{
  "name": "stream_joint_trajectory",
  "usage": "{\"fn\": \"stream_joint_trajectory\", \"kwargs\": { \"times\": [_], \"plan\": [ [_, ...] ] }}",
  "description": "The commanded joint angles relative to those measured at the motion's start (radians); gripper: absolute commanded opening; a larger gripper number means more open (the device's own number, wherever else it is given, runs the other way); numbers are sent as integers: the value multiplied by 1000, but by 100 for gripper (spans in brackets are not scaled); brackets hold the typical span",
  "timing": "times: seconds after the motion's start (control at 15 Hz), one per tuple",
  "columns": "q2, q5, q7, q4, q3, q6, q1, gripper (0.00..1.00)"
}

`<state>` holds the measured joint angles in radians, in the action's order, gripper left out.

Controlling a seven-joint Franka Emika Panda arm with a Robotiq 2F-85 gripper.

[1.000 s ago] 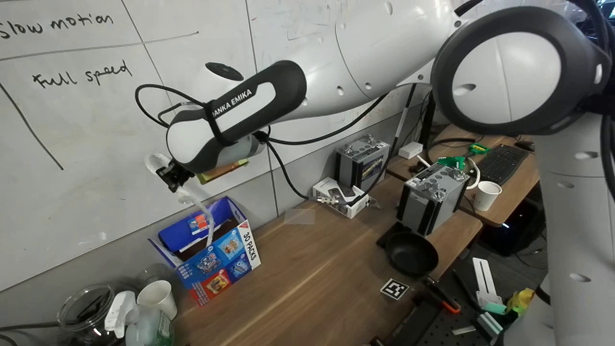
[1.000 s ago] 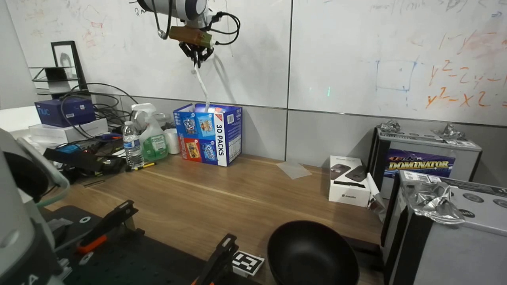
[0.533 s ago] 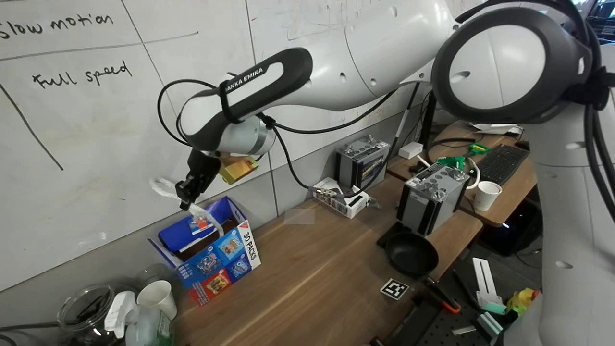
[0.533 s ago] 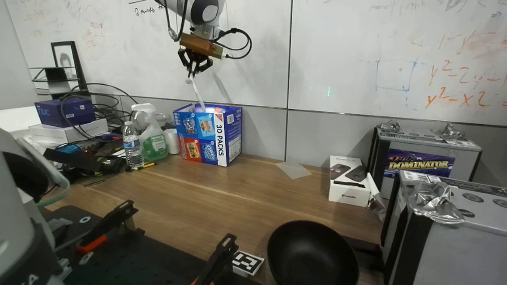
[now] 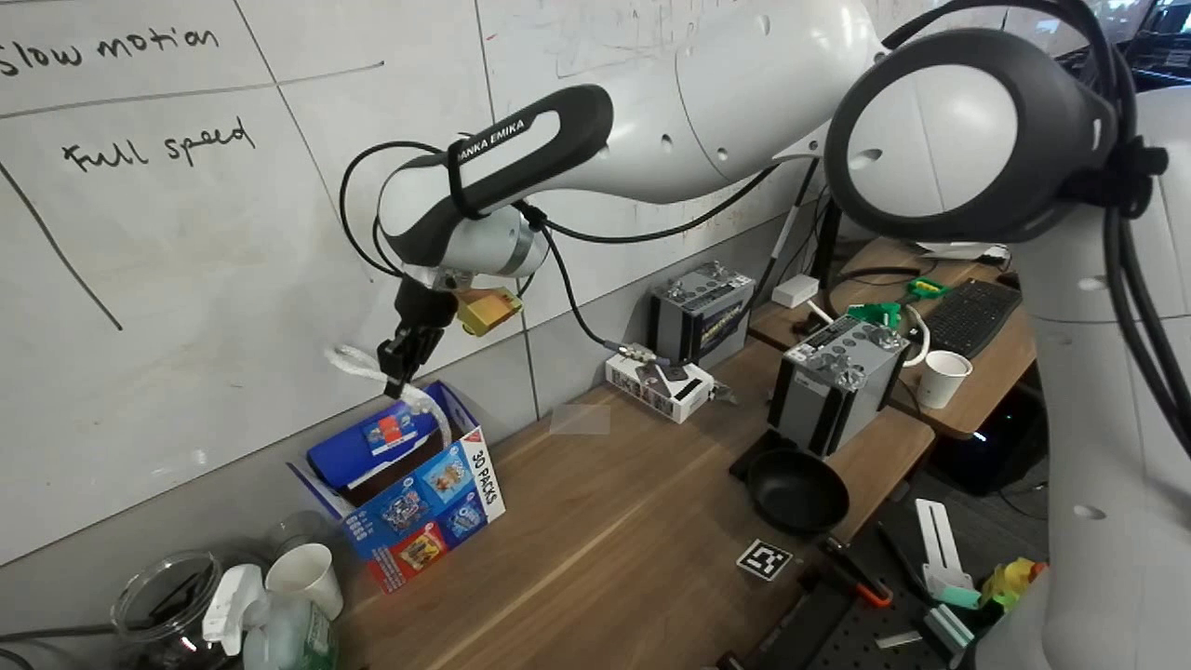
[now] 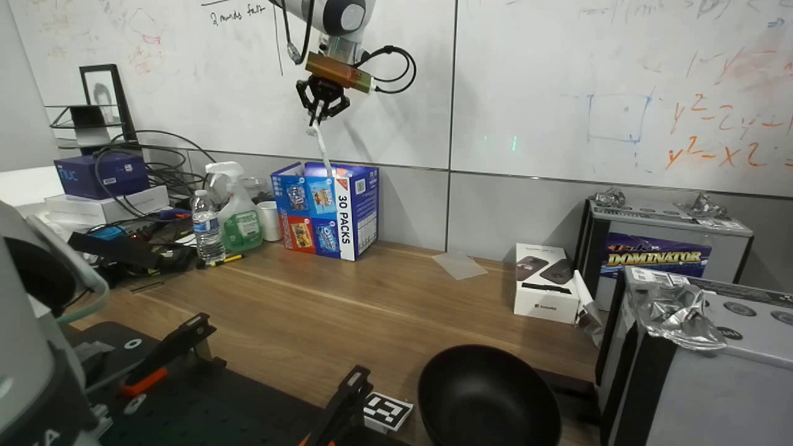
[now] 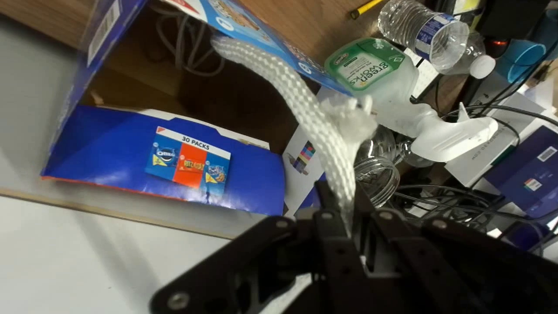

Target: Put the left and right ropes in the box respectively

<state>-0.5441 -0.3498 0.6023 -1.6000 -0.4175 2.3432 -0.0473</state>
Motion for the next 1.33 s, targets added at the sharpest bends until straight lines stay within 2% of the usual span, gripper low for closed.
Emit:
{"fn": "stream_joint_trajectory", "kwargs": {
  "times": [0.0,0.33,0.67,1.27],
  "plan": [
    [-42,20,18,85,42,-27,51,9],
    [-137,106,122,189,58,-128,92,10],
    [-227,237,208,343,95,-255,152,10],
    [-322,397,196,523,180,-259,240,10]
  ]
}}
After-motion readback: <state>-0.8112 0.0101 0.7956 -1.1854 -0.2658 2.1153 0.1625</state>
